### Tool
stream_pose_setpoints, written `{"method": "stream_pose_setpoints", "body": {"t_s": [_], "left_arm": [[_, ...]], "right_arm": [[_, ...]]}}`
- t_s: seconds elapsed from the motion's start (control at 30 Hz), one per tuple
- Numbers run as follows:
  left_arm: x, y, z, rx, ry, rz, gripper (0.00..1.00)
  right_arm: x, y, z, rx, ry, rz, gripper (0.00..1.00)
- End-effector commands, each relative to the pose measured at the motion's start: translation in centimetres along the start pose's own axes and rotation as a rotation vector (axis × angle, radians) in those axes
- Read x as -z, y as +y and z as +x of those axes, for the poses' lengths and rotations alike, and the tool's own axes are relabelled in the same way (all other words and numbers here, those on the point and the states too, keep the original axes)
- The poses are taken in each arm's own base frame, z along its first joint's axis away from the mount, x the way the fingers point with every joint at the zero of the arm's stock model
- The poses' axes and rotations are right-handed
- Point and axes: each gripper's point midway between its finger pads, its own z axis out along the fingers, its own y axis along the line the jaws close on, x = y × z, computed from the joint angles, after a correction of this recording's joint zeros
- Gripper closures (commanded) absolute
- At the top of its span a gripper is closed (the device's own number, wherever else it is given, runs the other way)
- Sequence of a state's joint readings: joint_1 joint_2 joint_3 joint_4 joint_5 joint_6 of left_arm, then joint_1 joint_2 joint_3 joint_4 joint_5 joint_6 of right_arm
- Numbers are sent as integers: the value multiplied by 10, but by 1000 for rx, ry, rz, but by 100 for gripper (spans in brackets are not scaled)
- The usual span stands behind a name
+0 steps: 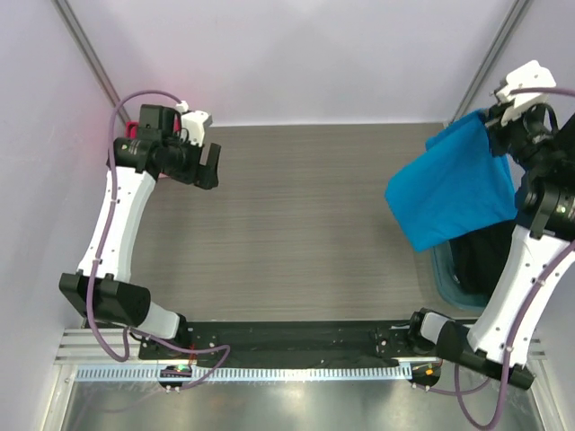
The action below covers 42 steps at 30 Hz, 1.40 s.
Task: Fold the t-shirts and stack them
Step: Move the tshirt to the center of the board
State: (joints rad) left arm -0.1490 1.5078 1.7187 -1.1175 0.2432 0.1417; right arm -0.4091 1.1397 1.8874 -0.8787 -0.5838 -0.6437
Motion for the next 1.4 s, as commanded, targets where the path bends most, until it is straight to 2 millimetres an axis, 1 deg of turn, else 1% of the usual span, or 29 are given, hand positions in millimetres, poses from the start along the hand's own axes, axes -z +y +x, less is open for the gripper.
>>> {"method": "stream_pose_setpoints", "body": {"t_s": [0.0,0.03,0.07,0.13,0.17,0.2,0.27,0.3,0.4,0.43,0.47,0.5,0.63,0.67,0.73,0.8,0.87,0.9,0.93,1.0,1.03,1.07,1.1,1.13,1.17,1.2,1.27,1.3,1.37], "left_arm": [[34,7,-27,-18,-136,-75,15],[36,7,-32,-11,-154,-80,15],[39,7,-35,5,-169,-86,15],[48,8,-50,15,-219,-98,14],[52,9,-55,17,-241,-107,13],[60,9,-66,16,-279,-110,12],[67,7,-83,5,-347,-107,13],[73,3,-98,-7,-412,-84,14],[78,-9,-117,-42,-495,-17,18],[79,-16,-123,-57,-520,21,18],[72,-17,-124,-58,-509,39,19],[66,-17,-122,-50,-485,46,19],[29,-6,-101,-16,-375,32,20],[11,-4,-85,-6,-323,34,20],[-2,2,-75,9,-292,15,20],[-21,5,-56,30,-233,13,20],[-32,8,-44,41,-194,2,20],[-41,10,-33,55,-160,-2,20],[-44,13,-29,66,-146,-17,20],[-52,18,-23,72,-119,-38,20],[-57,20,-19,77,-105,-45,20],[-60,23,-19,87,-103,-55,19],[-62,22,-22,110,-114,-50,18],[-64,20,-23,113,-114,-38,19],[-64,19,-23,111,-115,-32,19],[-63,19,-22,150,-119,-37,19],[-69,11,-15,153,-104,7,19],[-73,8,-10,155,-94,26,20],[-83,5,0,202,-76,42,20]], "right_arm": [[-19,-5,-71,-86,-304,-87,99],[-27,-2,-73,-141,-315,-120,99],[-44,7,-76,-252,-314,-184,99],[-69,30,-66,-337,-246,-280,99],[-94,50,-65,-320,-213,-348,99],[-101,76,-53,-340,-132,-423,99],[-120,105,-39,-335,-46,-484,99],[-133,139,-29,-336,13,-572,99],[-158,177,2,-374,119,-636,99],[-160,192,4,-375,130,-667,99],[-164,207,19,-382,166,-694,99],[-170,214,25,-365,170,-700,99],[-171,260,40,-324,213,-837,99],[-171,265,42,-307,211,-854,99],[-184,270,59,-276,233,-825,99],[-204,266,70,-247,236,-761,99],[-221,260,93,-176,283,-701,99],[-223,258,100,-150,300,-688,99],[-223,256,118,-124,358,-654,99],[-205,260,137,-108,426,-683,99],[-189,276,165,-121,498,-718,99],[-176,275,168,-158,523,-697,98],[-168,278,175,-180,546,-682,83],[-155,287,196,-212,614,-675,74],[-154,275,207,-199,658,-586,67],[-150,263,201,-210,652,-518,57],[-149,242,195,-131,622,-450,56],[-147,229,182,-48,547,-442,56],[-151,237,160,-5,439,-508,57]]}}
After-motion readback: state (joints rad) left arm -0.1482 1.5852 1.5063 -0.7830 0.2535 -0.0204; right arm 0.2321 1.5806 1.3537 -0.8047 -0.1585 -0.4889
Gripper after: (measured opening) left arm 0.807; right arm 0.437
